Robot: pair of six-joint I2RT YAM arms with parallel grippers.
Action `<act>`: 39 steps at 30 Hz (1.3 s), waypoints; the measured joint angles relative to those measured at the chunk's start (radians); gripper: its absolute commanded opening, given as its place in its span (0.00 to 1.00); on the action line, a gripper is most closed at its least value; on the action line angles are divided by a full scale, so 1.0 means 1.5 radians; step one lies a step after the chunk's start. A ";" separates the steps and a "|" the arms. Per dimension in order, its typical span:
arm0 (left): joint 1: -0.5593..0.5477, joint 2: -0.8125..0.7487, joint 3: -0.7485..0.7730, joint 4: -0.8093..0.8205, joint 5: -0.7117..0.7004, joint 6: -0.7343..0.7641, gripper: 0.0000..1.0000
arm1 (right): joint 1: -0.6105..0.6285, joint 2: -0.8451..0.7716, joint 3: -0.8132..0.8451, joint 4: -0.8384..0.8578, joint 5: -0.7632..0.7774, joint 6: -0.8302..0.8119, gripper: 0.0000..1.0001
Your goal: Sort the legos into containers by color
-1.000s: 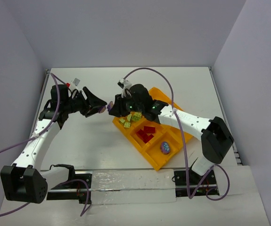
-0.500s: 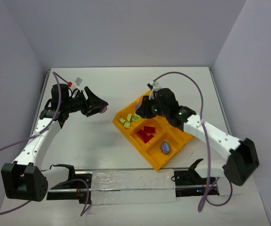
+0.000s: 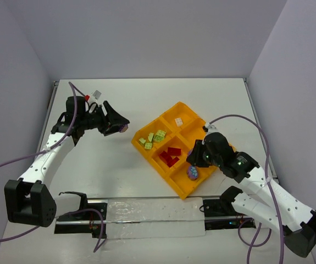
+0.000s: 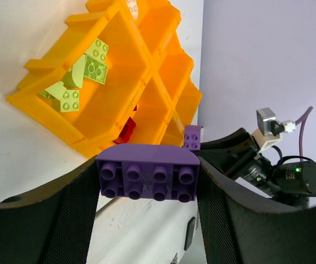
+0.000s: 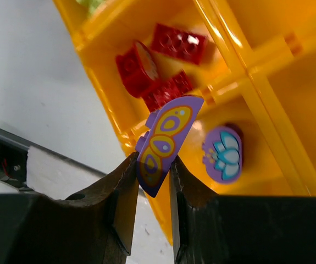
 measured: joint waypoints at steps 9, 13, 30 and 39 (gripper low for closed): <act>-0.017 0.001 0.000 0.001 -0.002 0.005 0.00 | 0.000 -0.036 -0.054 -0.062 0.001 0.074 0.16; -0.018 0.001 0.000 0.001 -0.005 0.007 0.00 | 0.000 -0.025 -0.055 -0.063 0.001 0.080 0.44; -0.101 0.033 0.039 0.002 -0.004 0.011 0.00 | -0.006 0.039 0.000 -0.061 0.017 0.060 0.64; -0.219 0.114 0.111 -0.009 0.013 0.047 0.00 | -0.130 0.133 0.154 -0.011 -0.022 -0.026 0.67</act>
